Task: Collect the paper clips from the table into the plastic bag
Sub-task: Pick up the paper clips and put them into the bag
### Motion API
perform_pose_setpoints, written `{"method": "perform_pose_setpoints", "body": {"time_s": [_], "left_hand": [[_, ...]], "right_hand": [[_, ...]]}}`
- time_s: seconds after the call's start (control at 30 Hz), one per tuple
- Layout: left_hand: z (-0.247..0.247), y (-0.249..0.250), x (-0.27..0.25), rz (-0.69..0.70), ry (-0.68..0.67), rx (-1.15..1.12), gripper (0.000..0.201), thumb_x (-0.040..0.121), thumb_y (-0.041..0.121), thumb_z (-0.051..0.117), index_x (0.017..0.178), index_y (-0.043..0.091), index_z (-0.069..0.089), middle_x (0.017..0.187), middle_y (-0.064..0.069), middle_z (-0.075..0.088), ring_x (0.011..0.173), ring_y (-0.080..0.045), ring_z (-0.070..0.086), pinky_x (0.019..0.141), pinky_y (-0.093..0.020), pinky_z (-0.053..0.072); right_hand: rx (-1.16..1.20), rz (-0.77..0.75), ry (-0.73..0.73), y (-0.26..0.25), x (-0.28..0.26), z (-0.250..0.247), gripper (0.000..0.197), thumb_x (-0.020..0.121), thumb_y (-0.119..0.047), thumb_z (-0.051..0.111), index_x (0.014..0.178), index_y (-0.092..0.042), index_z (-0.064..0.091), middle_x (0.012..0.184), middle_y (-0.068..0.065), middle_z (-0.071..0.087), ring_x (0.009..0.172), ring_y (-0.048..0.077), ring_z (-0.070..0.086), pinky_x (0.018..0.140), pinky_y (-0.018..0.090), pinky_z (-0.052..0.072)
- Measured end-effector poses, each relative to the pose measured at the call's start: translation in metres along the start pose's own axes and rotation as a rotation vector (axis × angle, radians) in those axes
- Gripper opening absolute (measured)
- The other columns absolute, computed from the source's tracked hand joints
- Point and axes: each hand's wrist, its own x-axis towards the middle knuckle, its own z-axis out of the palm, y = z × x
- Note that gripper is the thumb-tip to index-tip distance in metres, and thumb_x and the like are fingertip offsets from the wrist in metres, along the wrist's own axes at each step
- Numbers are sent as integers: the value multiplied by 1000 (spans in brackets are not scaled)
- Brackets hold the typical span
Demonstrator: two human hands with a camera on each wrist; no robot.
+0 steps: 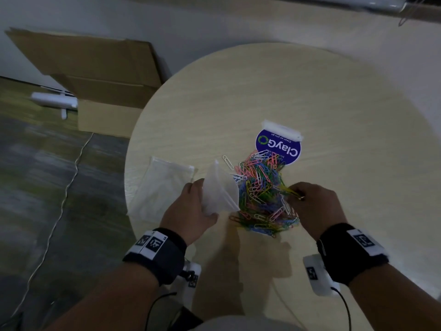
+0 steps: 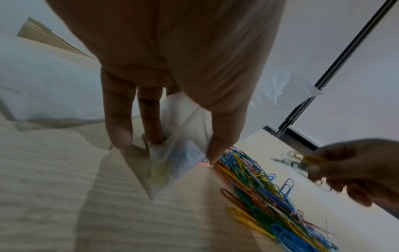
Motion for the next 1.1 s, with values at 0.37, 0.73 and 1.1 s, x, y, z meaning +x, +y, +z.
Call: {"method": "perform_pose_setpoints", "body": {"time_s": [0.37,0.73,1.1], "left_hand": [[0,11,-1,-8,27,60,80,73,39,77,138,23,33,128,-3,44,101,-32,62,78,-41,53],[5,4,-1,35,59,-31,74,68,35,79,131,25,41,121,-2,48,91,-33,64,72,-45,56],[0,-9,-2,18,34,-40,84,74,42,79,144,23,35,126,1,43,92,-21,62,77,-32,50]], "right_hand": [[96,-340,1,-89,-9,-34,4,80,-24,66,79,-23,70,63,-7,59,61,10,52,54,19,34],[-77,-580,-207,-115,-4,2,34,74,-14,68,108,-19,70,100,3,72,89,22,66,83,32,48],[-129,127,-190,6,-16,11,36,71,-53,69,86,-24,53,87,2,55,85,27,59,70,32,44]]}}
